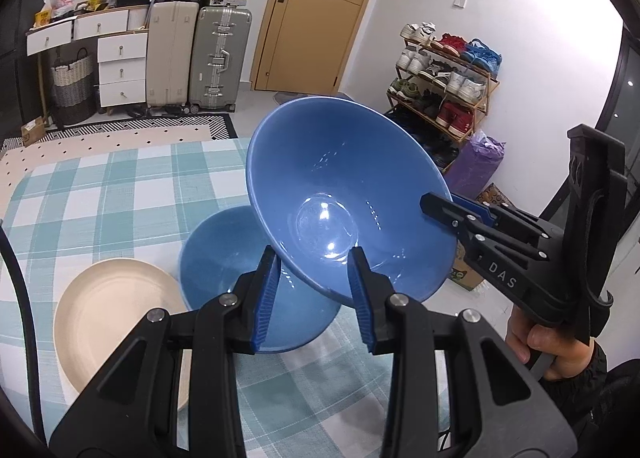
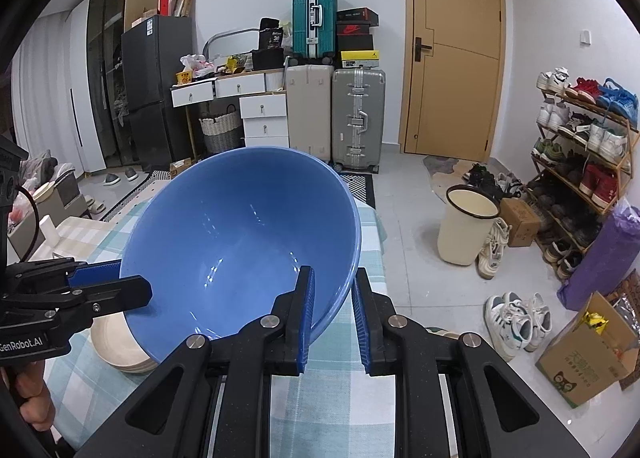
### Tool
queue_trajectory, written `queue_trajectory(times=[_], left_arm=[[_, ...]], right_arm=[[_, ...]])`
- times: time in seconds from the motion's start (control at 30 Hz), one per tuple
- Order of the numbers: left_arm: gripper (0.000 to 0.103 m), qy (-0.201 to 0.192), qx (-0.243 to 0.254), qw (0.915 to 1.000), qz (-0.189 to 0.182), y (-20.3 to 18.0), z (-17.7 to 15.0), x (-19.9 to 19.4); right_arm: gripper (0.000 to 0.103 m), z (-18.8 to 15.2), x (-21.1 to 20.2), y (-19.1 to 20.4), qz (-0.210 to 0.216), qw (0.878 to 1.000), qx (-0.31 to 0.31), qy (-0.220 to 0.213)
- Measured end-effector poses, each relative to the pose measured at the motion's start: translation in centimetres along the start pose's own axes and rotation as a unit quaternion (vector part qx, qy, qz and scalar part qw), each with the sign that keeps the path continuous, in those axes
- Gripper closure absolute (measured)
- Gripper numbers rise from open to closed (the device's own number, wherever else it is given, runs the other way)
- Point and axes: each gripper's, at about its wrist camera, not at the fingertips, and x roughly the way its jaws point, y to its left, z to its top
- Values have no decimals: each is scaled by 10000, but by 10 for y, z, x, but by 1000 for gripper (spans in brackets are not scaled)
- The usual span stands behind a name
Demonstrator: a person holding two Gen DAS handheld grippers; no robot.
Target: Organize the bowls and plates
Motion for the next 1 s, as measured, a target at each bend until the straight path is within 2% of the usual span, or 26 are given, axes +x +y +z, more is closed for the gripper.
queue_trajectory(times=[0.63,1.0], left_arm=[[71,142,-327,9990,286,54,-9,2],[71,328,-420,9978,401,79,-18,21]], right_arm=[[84,1,43,40,304,9990,-204,251],[83,-10,73,54,407,9978,-223,473]])
